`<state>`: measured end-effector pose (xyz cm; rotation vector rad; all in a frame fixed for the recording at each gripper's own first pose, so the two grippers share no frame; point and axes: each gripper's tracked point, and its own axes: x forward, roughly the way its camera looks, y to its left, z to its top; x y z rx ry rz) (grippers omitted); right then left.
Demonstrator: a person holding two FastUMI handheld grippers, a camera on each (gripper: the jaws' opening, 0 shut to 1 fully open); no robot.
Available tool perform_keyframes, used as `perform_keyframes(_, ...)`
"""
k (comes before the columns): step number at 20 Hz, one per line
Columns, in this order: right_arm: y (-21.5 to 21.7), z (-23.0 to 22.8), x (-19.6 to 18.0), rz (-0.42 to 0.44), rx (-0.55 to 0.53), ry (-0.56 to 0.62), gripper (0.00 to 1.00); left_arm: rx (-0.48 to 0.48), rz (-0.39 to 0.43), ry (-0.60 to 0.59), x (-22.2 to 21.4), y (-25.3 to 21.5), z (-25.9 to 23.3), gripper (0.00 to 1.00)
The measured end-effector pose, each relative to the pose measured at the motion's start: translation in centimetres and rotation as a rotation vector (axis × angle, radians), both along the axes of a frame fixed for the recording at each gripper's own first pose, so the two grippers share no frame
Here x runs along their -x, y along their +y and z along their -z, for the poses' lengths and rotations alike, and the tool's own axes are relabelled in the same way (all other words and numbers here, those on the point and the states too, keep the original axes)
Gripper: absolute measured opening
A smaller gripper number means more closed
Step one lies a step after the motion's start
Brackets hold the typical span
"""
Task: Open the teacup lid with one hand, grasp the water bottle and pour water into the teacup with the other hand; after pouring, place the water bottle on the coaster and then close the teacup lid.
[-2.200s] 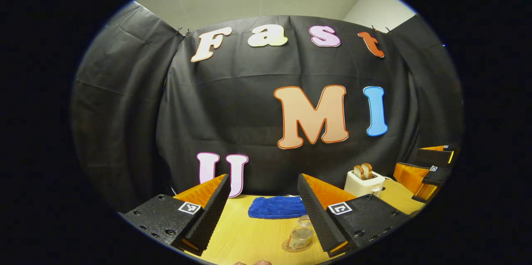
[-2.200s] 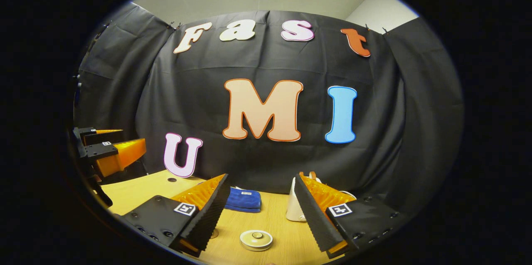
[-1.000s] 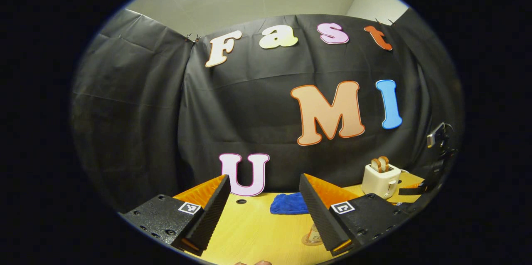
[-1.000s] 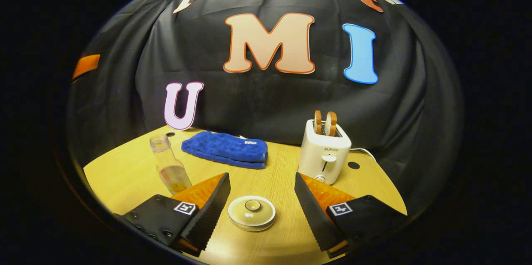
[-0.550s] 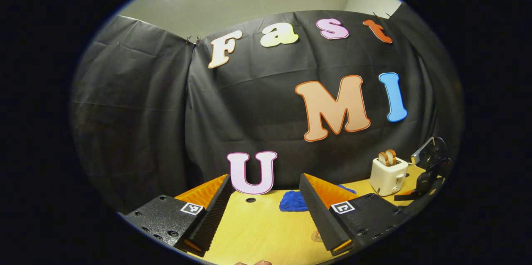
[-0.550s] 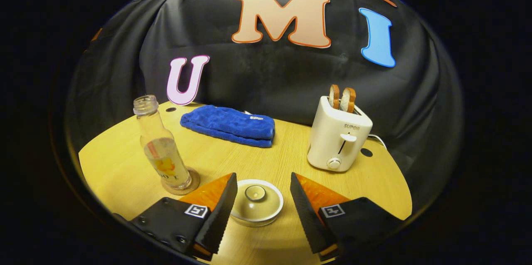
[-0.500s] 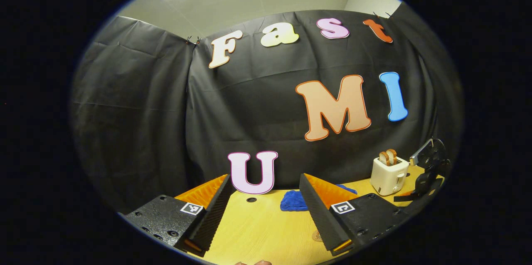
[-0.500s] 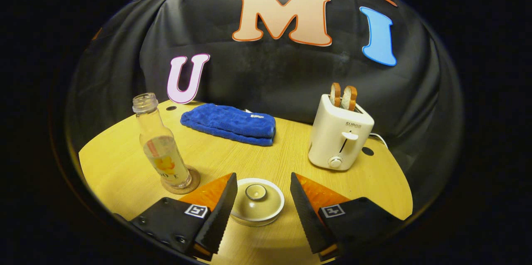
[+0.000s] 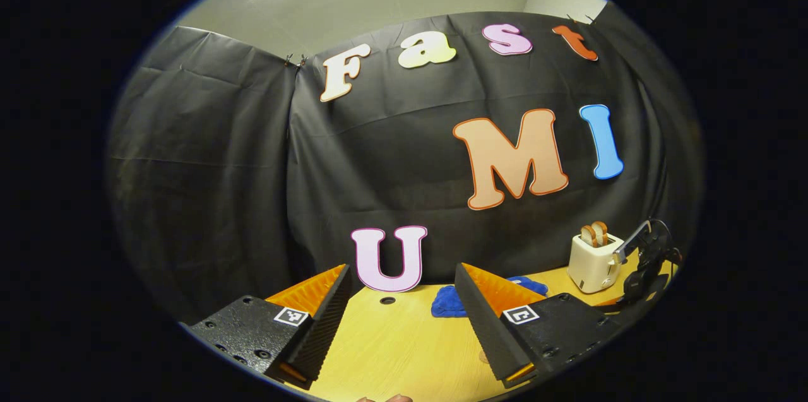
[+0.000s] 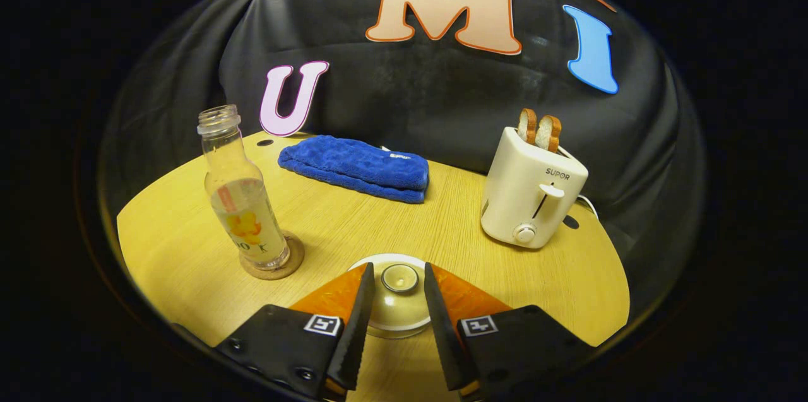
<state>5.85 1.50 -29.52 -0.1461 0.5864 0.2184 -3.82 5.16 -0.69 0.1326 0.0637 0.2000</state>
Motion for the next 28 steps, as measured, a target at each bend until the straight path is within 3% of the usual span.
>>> perform_keyframes(3, 0.1, 0.0, 0.0, -0.005, 0.029, -0.01, 0.33, 0.002, -0.001, 0.004, -0.1, 0.1, 0.2, 0.95)
perform_keyframes(8, -0.1, -0.3, -0.2, 0.016, 0.01, 0.001, 0.22, 0.011, 0.016, 0.014, -0.2, -0.3, 1.1, 0.95)
perform_keyframes(16, -1.2, -4.4, -0.4, 0.06, -0.046, -0.026, 0.22, 0.073, 0.156, 0.04, -1.4, -3.7, 6.2, 0.95)
perform_keyframes(28, -7.7, -10.2, 3.4, 0.265, -0.091, -0.035, 0.22, 0.17, 0.366, 0.182, -3.1, -10.1, 16.3, 0.96)
